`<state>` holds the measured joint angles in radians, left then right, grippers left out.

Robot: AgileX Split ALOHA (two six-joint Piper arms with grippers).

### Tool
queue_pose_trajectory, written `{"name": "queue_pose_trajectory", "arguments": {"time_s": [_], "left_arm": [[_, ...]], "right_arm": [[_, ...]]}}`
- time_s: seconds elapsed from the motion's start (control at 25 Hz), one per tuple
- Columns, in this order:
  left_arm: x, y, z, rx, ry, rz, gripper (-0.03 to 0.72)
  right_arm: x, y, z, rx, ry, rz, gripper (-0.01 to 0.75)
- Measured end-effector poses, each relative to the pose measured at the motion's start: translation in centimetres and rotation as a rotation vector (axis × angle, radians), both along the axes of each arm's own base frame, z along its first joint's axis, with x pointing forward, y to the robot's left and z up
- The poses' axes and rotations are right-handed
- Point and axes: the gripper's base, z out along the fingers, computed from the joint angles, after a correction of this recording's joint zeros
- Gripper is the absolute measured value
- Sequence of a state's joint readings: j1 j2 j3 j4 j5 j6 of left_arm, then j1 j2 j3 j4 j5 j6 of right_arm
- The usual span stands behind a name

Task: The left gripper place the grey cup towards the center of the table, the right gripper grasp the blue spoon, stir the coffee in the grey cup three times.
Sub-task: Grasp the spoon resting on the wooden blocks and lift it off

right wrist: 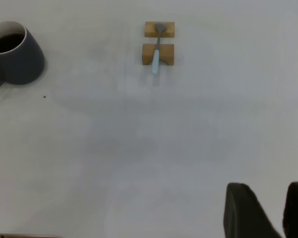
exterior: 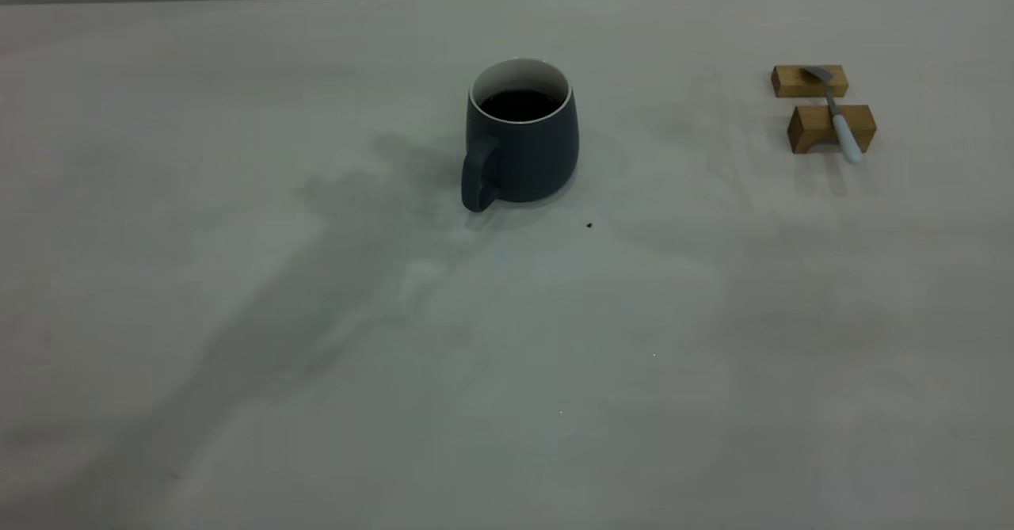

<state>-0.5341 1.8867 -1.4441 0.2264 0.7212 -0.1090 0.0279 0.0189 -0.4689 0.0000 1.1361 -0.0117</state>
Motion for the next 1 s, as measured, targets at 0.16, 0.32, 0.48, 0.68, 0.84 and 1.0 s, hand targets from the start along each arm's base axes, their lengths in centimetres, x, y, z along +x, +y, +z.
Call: {"name": "queue_pose_trajectory", "arguments": {"time_s": [0.16, 0.32, 0.48, 0.68, 0.84, 1.0], "left_arm": [[-2.6, 2.2, 4.5, 0.08, 0.027, 0.029, 0.524], [-5.1, 4.2, 7.4, 0.148, 0.083, 0.109, 0.448], [-6.6, 5.3, 9.4, 0.135, 0.07, 0.166, 0.391], [-9.3, 6.5, 10.4, 0.086, 0.07, 0.169, 0.342], [-13.0, 8.3, 9.6, 0.075, 0.111, 0.164, 0.317], [-17.8, 11.1, 7.6, 0.079, 0.142, 0.216, 0.304]], "right_arm": [[0.0, 0.0, 0.0, -0.001, 0.0, 0.0, 0.238], [0.0, 0.0, 0.0, -0.001, 0.0, 0.0, 0.238], [0.0, 0.0, 0.0, -0.001, 0.0, 0.0, 0.238], [0.0, 0.0, 0.0, 0.0, 0.0, 0.0, 0.238], [0.0, 0.0, 0.0, 0.0, 0.0, 0.0, 0.238], [0.0, 0.0, 0.0, -0.001, 0.0, 0.0, 0.238]]}}
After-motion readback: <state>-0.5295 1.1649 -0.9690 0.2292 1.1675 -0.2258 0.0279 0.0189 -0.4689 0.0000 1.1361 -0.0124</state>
